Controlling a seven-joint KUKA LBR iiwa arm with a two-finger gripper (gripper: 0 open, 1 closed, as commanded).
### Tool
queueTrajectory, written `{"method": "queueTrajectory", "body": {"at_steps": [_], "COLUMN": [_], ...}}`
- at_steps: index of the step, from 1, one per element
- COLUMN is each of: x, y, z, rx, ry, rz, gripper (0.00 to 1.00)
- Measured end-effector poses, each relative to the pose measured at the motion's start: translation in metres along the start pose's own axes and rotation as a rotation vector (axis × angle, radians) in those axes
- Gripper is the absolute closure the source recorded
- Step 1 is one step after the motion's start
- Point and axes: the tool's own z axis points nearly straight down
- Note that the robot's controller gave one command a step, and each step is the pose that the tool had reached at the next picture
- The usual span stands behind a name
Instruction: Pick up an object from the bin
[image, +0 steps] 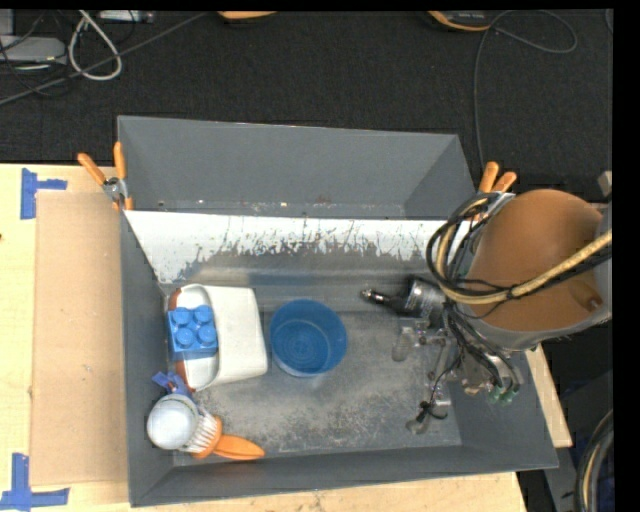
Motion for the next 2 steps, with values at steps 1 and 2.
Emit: {"method": "queueTrajectory", "body": {"at_steps": [1,2], "x": [-0.001,-0.04], "y": [0.0,0.058], "z": [-0.004,0.069], "rx": [0.0,0.0], "ry": [-0.008,-0.011], "rz": [-0.001,-0.063], "gripper": [0.0,0.0]}}
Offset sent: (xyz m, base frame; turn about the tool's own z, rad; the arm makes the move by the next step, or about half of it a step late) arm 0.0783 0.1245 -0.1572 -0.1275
